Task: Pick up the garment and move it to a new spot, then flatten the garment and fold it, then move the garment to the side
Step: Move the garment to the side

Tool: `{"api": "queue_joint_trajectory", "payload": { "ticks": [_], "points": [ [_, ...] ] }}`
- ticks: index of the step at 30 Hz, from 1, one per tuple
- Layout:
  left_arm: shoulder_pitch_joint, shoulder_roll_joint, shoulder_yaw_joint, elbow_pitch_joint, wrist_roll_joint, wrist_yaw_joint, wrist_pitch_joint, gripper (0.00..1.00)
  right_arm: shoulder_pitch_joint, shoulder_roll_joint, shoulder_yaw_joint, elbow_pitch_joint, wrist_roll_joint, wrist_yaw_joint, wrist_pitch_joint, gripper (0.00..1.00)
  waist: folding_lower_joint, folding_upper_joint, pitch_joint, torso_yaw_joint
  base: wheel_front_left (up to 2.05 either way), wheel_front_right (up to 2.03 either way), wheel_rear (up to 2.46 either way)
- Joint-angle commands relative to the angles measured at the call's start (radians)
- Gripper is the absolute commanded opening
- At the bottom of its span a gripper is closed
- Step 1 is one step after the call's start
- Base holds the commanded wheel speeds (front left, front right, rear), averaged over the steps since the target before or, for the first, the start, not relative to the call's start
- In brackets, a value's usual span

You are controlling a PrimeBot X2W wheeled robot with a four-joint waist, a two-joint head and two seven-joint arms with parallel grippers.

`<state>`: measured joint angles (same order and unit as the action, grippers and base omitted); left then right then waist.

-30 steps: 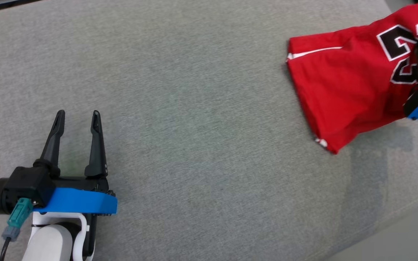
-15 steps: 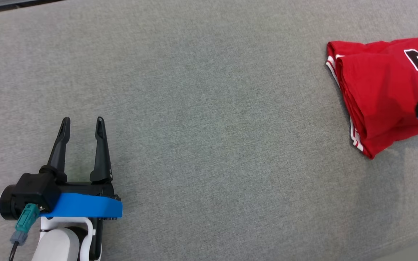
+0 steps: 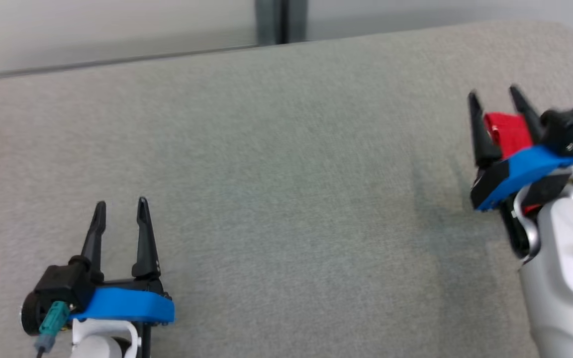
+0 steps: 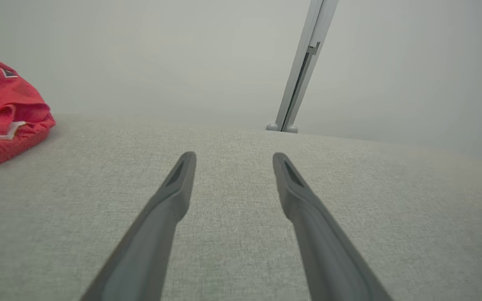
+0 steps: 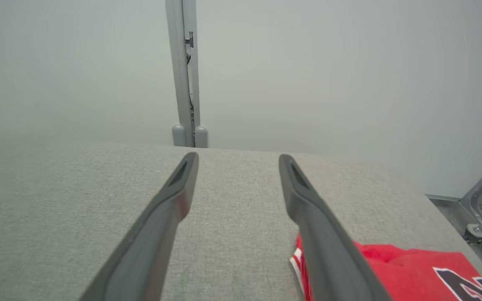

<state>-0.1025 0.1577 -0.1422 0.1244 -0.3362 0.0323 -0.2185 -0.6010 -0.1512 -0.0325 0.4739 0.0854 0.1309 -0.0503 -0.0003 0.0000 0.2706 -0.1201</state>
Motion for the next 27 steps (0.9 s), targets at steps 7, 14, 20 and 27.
{"api": "queue_joint_trajectory", "payload": {
  "ticks": [7, 14, 20, 27],
  "points": [
    [0.040, -0.025, -0.011, 0.081, -0.004, 0.000, -0.028, 1.00, 0.162, 0.075, 0.008, -0.044, -0.031, 0.000, -0.067, 1.00, 0.0003, 0.0000, -0.067, 0.067, 0.00, 0.00, 0.00],
    [0.071, -0.048, -0.029, 0.156, 0.007, 0.010, -0.040, 1.00, 0.336, 0.101, 0.011, -0.098, -0.031, 0.000, -0.131, 1.00, 0.0003, 0.0000, -0.124, 0.110, 0.00, 0.00, 0.00],
    [0.093, -0.059, -0.033, 0.183, -0.001, 0.004, -0.045, 1.00, 0.442, 0.100, 0.041, -0.139, 0.059, 0.000, -0.156, 1.00, 0.0003, 0.0000, -0.153, 0.128, 0.00, 0.00, 0.00],
    [0.082, -0.063, -0.031, 0.192, 0.007, 0.007, -0.047, 1.00, 0.464, 0.100, 0.050, -0.151, 0.052, 0.000, -0.161, 1.00, 0.0003, 0.0000, -0.157, 0.127, 0.00, 0.00, 0.00]
  ]
}}
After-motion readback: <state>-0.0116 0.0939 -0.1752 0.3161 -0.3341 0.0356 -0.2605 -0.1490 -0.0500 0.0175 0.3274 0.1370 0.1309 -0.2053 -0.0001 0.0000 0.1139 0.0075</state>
